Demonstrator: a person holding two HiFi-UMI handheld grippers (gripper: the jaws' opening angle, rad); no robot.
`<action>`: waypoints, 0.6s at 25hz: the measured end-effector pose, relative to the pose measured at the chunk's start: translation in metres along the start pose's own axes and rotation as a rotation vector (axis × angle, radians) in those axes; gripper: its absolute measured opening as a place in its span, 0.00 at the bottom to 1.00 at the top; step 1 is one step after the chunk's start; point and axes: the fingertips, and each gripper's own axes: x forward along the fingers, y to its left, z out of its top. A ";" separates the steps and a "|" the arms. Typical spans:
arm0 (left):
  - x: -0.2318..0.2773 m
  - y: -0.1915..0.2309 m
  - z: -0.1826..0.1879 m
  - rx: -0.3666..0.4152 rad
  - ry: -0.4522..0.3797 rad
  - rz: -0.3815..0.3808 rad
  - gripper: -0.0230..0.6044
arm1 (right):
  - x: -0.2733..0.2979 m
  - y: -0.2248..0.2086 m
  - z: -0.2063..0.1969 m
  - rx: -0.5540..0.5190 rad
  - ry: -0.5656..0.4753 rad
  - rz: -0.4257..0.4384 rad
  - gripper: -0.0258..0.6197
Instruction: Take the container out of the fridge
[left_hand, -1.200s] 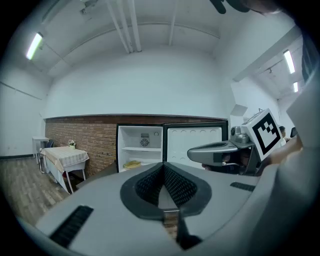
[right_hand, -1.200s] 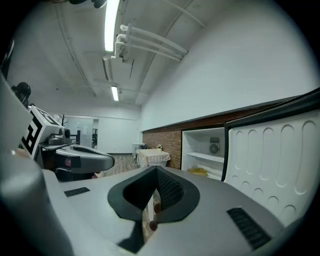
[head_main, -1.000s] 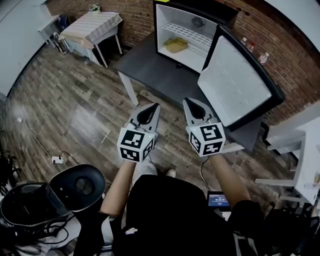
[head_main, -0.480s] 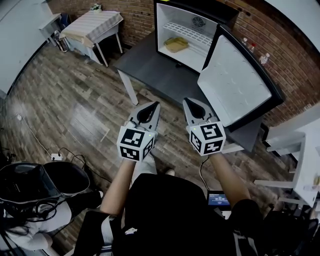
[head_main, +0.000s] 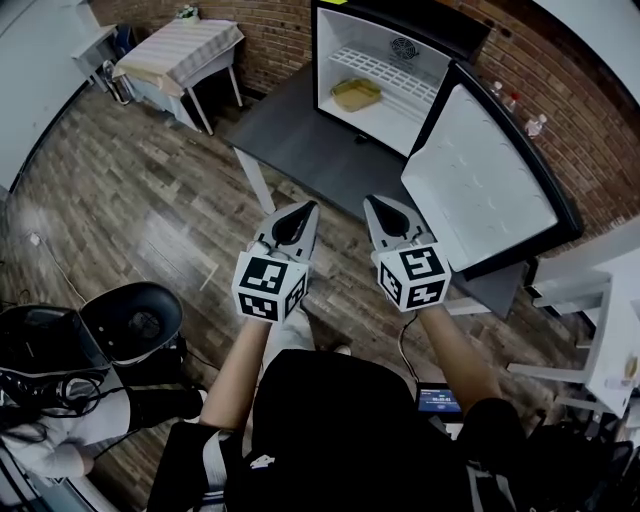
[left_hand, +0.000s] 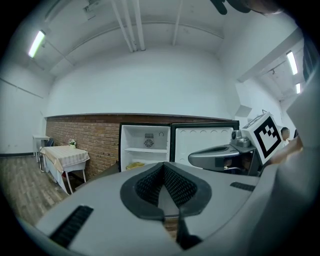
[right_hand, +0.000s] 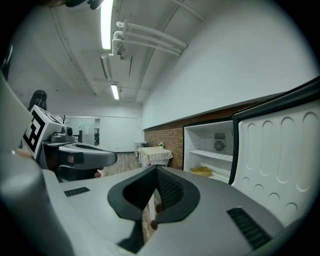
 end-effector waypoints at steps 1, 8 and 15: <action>0.005 0.005 0.000 0.000 0.001 -0.003 0.06 | 0.006 -0.002 0.001 -0.001 0.001 -0.002 0.10; 0.042 0.041 0.008 0.000 0.003 -0.020 0.06 | 0.052 -0.020 0.012 0.000 0.009 -0.010 0.10; 0.075 0.079 0.014 -0.005 0.012 -0.026 0.06 | 0.097 -0.036 0.024 0.010 0.009 -0.016 0.10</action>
